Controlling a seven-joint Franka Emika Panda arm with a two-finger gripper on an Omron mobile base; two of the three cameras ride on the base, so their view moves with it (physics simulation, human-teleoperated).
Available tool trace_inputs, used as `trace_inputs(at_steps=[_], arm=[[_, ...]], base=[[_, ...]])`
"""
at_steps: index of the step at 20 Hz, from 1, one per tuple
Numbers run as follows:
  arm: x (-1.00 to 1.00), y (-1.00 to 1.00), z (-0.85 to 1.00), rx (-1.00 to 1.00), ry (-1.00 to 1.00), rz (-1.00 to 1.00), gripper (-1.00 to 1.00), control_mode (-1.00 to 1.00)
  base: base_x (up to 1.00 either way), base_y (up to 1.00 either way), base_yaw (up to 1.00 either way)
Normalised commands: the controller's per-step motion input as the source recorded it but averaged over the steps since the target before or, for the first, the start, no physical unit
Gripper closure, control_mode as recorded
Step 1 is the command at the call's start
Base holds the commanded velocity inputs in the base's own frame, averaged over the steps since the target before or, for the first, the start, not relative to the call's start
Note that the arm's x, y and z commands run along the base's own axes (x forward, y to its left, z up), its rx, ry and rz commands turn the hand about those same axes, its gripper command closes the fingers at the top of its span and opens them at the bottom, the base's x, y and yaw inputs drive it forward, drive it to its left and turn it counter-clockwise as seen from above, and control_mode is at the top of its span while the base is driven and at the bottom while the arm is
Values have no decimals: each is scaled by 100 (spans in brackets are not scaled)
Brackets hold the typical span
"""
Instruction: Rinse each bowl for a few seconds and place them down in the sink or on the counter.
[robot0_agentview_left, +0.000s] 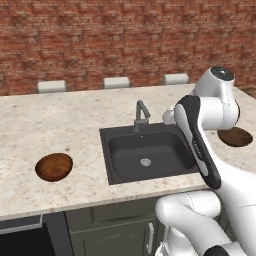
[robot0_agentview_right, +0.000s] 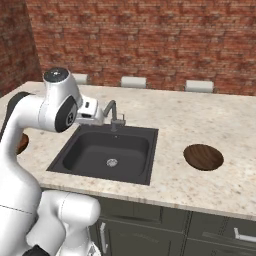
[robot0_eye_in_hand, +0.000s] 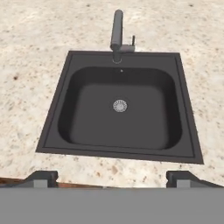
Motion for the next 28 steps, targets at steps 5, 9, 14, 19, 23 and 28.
trace_inputs(at_steps=[5,9,14,19,23,28], arm=[[-14,-33,0,0,-13,2,-100,-100],[0,-29,0,0,-4,3,-100,-100],[0,-22,-2,0,-4,2,-100,-100],[2,-14,-5,3,-5,2,-100,-100],[4,-5,-11,0,-15,4,-100,-100],[9,-6,-12,0,-15,5,-100,-100]], base=[[0,0,0],[0,0,0],[0,0,0],[0,0,0],[0,0,0],[0,0,0]])
